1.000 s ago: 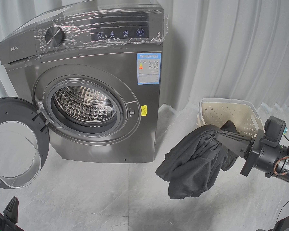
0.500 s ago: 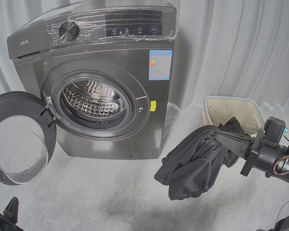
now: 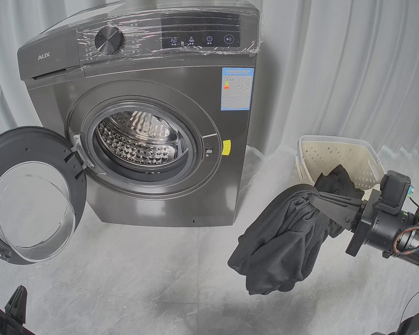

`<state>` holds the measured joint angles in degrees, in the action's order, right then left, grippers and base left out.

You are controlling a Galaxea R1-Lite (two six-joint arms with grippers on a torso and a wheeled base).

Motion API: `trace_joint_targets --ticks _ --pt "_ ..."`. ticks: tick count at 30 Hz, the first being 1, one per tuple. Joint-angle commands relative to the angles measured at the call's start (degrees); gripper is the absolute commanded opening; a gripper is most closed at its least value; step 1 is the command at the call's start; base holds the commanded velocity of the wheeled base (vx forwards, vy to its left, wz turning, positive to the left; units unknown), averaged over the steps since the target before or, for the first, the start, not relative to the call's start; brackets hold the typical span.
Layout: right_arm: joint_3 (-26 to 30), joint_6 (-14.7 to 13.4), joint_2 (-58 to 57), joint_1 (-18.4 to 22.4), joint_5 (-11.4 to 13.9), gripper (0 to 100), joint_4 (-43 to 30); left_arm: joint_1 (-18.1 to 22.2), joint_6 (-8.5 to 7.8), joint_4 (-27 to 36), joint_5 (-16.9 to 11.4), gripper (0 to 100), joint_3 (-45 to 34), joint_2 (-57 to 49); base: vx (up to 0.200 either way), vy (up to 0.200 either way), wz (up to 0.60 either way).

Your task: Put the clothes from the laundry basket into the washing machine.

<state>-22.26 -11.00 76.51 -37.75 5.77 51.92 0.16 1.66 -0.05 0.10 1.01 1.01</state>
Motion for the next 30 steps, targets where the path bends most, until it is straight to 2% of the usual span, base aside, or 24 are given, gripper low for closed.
trace_joint_targets --ticks 1,17,30 --pt "0.0 0.0 0.6 0.0 0.0 0 0.0 0.0 0.01 0.0 0.0 0 -0.9 -1.0 0.0 0.2 0.0" --pt "0.0 0.0 0.6 0.0 0.0 0 0.0 0.0 0.1 0.0 0.1 0 -0.9 -1.0 0.0 0.2 0.0" --pt "0.2 0.0 1.1 -0.1 0.0 0 0.0 0.0 0.01 0.0 0.1 0 -0.9 -1.0 0.0 0.0 0.0"
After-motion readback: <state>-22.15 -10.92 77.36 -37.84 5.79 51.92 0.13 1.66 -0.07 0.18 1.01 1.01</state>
